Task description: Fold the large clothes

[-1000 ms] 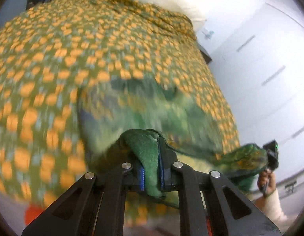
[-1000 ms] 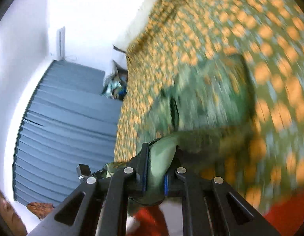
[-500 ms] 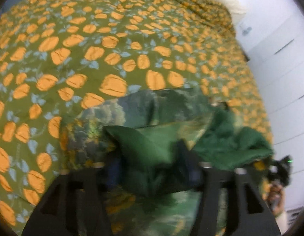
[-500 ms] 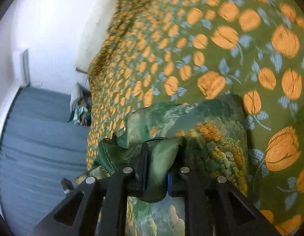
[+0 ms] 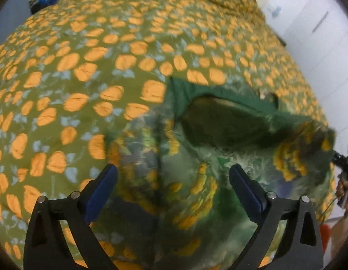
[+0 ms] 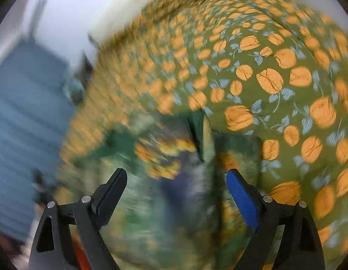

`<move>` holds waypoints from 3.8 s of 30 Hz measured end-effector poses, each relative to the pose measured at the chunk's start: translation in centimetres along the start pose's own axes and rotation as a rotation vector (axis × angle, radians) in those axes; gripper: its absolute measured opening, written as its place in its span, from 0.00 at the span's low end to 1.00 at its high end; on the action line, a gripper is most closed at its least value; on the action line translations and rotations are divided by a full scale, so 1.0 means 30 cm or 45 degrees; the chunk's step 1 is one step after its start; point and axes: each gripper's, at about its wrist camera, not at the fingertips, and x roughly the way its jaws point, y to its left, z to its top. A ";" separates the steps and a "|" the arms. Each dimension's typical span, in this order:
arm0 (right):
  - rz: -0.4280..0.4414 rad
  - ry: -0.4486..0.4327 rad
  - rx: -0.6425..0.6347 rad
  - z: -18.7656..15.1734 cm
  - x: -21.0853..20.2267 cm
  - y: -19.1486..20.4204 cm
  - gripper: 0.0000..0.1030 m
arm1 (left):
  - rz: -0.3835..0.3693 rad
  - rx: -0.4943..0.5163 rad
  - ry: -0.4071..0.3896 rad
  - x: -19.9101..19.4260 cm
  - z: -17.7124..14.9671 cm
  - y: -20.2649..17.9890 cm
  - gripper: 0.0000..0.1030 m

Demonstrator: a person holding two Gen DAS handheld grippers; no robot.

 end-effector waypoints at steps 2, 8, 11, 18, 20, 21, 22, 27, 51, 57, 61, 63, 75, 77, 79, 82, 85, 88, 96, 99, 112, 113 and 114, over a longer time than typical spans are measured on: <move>-0.047 0.038 -0.090 -0.013 0.054 0.040 0.68 | 0.005 0.040 0.021 0.023 -0.002 -0.040 0.19; -0.196 -0.149 -0.243 -0.008 -0.058 0.144 0.14 | 0.023 0.008 -0.131 -0.124 0.001 -0.019 0.09; -0.225 -0.270 -0.302 0.007 -0.131 0.171 0.13 | 0.014 -0.049 -0.187 -0.140 0.013 0.031 0.09; -0.367 -0.103 -0.253 0.017 0.156 0.096 0.13 | 0.063 -0.170 -0.097 0.090 -0.042 0.094 0.14; -0.358 -0.104 -0.214 -0.004 0.186 0.065 0.14 | 0.050 -0.194 -0.117 0.079 -0.048 0.101 0.26; -0.352 -0.123 -0.203 -0.007 0.178 0.059 0.17 | 0.058 -0.192 -0.119 0.063 -0.045 0.104 0.33; -0.342 -0.135 -0.187 -0.009 0.164 0.051 0.21 | 0.074 -0.183 -0.118 0.047 -0.042 0.107 0.53; -0.360 -0.209 -0.149 -0.008 0.042 0.050 0.63 | 0.140 -0.145 -0.269 -0.144 -0.044 0.098 0.78; -0.120 -0.288 -0.096 0.041 0.298 0.057 0.66 | 0.165 -0.304 -0.254 0.280 0.134 0.100 0.90; -0.128 -0.332 -0.113 0.024 0.300 0.062 0.66 | 0.193 -0.296 -0.252 0.231 0.129 0.060 0.90; -0.152 -0.309 -0.136 0.034 0.273 0.082 0.68 | 0.218 -0.185 -0.328 0.103 0.123 -0.011 0.92; -0.166 -0.309 -0.157 0.038 0.237 0.108 0.68 | 0.245 -0.132 -0.366 0.042 0.111 -0.054 0.93; -0.154 -0.304 -0.405 -0.156 -0.034 0.292 0.70 | 0.332 0.013 -0.399 -0.091 -0.001 -0.184 0.94; -0.159 -0.294 -0.427 -0.207 -0.053 0.296 0.71 | 0.348 0.029 -0.400 -0.103 -0.014 -0.197 0.94; -0.168 -0.285 -0.447 -0.257 -0.069 0.291 0.72 | 0.350 0.034 -0.404 -0.114 -0.025 -0.204 0.94; -0.195 -0.254 -0.454 -0.327 -0.071 0.267 0.72 | 0.357 0.043 -0.404 -0.127 -0.042 -0.214 0.94; -0.237 -0.212 -0.401 -0.379 -0.055 0.207 0.72 | 0.361 0.056 -0.395 -0.137 -0.064 -0.226 0.94; -0.295 -0.198 -0.339 -0.406 -0.053 0.155 0.72 | 0.361 0.069 -0.391 -0.146 -0.099 -0.233 0.94; -0.310 -0.311 -0.309 -0.491 -0.118 0.174 0.72 | 0.308 0.036 -0.300 -0.077 -0.274 -0.166 0.97; -0.363 -0.269 -0.321 -0.519 -0.055 0.170 0.73 | 0.378 0.067 -0.248 -0.012 -0.298 -0.147 1.00; -0.314 -0.369 -0.121 -0.567 -0.104 0.073 0.80 | 0.328 0.012 -0.294 -0.104 -0.358 -0.196 0.99; -0.312 -0.389 -0.132 -0.566 -0.116 0.080 0.80 | 0.280 0.018 -0.318 -0.142 -0.349 -0.232 1.00; -0.308 -0.411 -0.144 -0.567 -0.129 0.088 0.80 | 0.263 0.025 -0.324 -0.158 -0.339 -0.256 1.00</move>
